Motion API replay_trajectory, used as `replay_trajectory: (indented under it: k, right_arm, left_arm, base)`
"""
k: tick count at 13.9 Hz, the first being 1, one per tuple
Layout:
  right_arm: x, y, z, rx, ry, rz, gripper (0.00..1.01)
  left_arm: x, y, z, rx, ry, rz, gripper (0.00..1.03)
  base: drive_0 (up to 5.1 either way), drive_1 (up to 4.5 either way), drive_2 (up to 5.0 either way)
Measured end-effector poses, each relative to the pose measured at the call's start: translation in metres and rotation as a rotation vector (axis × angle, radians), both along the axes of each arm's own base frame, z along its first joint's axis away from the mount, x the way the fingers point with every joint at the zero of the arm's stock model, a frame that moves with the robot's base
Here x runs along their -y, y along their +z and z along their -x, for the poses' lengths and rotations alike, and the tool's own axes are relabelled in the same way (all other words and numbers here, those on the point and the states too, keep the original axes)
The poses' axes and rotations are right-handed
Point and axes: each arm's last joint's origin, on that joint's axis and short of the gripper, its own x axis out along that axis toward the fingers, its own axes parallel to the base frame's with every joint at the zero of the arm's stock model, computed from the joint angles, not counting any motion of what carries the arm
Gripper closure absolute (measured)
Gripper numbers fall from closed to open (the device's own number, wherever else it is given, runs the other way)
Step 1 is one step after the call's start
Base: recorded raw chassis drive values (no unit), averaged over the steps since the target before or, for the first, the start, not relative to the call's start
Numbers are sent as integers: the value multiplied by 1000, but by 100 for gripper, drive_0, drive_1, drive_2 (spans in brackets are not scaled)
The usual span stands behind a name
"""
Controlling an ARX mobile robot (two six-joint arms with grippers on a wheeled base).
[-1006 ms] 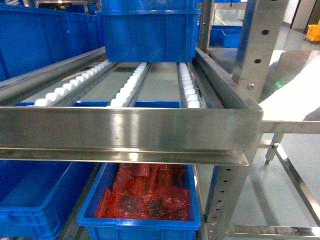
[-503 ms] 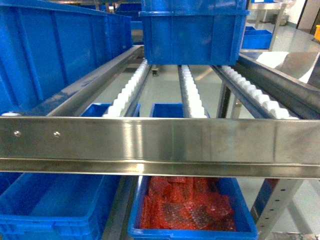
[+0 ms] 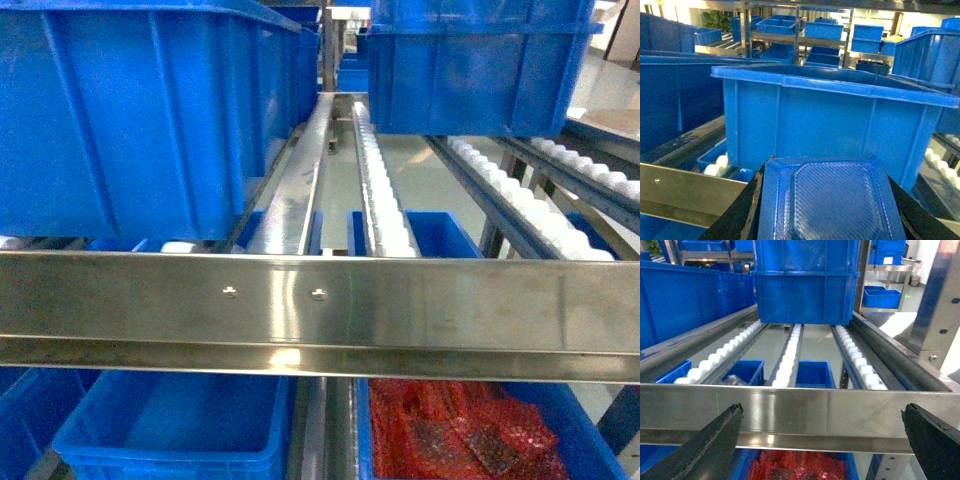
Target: Pick blue part to blue bin on bottom shelf
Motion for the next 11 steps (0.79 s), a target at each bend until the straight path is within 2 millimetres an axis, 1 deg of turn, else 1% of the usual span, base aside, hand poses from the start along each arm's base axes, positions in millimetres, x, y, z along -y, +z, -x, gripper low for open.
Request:
replay_trajectory:
  k: [11]
  right_arm:
    - [0,0,0,1,3,0,3]
  left_arm:
    - [0,0,0,-1,1,0,60]
  base:
    - [-488,335,144]
